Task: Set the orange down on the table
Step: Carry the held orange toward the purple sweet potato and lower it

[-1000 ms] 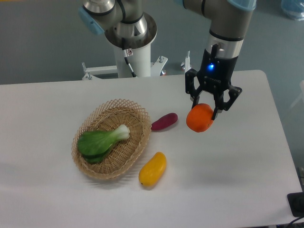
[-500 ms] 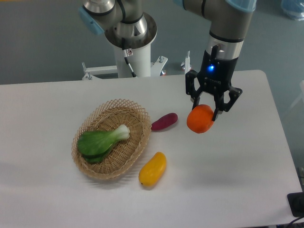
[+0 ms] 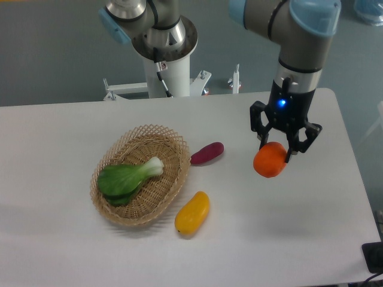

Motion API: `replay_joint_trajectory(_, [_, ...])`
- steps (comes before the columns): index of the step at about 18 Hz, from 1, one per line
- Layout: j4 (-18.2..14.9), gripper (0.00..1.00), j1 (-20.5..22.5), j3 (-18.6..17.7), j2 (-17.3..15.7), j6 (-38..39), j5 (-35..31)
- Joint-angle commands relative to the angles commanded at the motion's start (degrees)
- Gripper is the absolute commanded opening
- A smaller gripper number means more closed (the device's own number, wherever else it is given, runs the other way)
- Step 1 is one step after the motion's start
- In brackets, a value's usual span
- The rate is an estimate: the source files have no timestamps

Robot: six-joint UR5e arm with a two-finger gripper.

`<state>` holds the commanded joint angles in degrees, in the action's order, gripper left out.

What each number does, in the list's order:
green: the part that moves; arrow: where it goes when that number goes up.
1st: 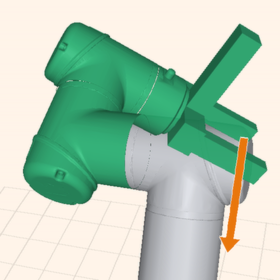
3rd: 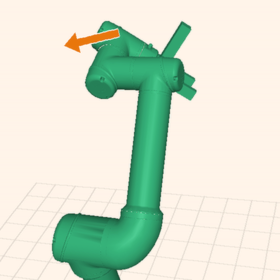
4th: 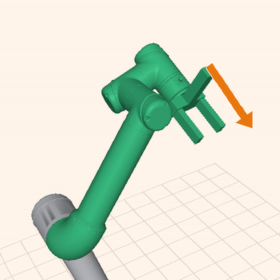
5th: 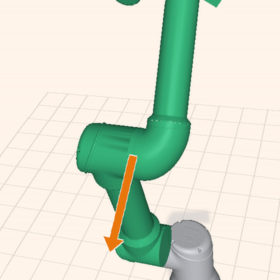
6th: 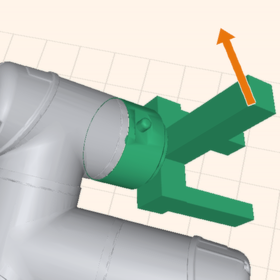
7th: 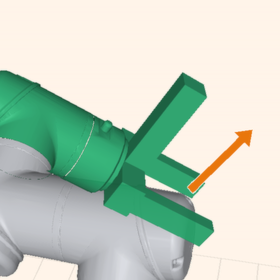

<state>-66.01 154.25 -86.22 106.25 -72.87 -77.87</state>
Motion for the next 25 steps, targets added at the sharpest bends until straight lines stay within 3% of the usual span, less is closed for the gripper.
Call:
replay_joint_trajectory(5, [7.19,0.48,-1.49,-1.84,2.73,12.91,-2.37])
replay_joint_trajectory(8, [11.24,0.48,-3.43,-6.39,4.31,11.98,-6.76])
replay_joint_trajectory(11, [11.78,0.48,-4.04,-10.18,4.75,1.96,-8.79])
replay_joint_trajectory(20, [12.84,0.49,-7.82,-11.6,9.15,3.0,-11.43])
replay_joint_trajectory(25, [12.84,0.49,-7.91,-11.69,9.76,3.0,-11.69])
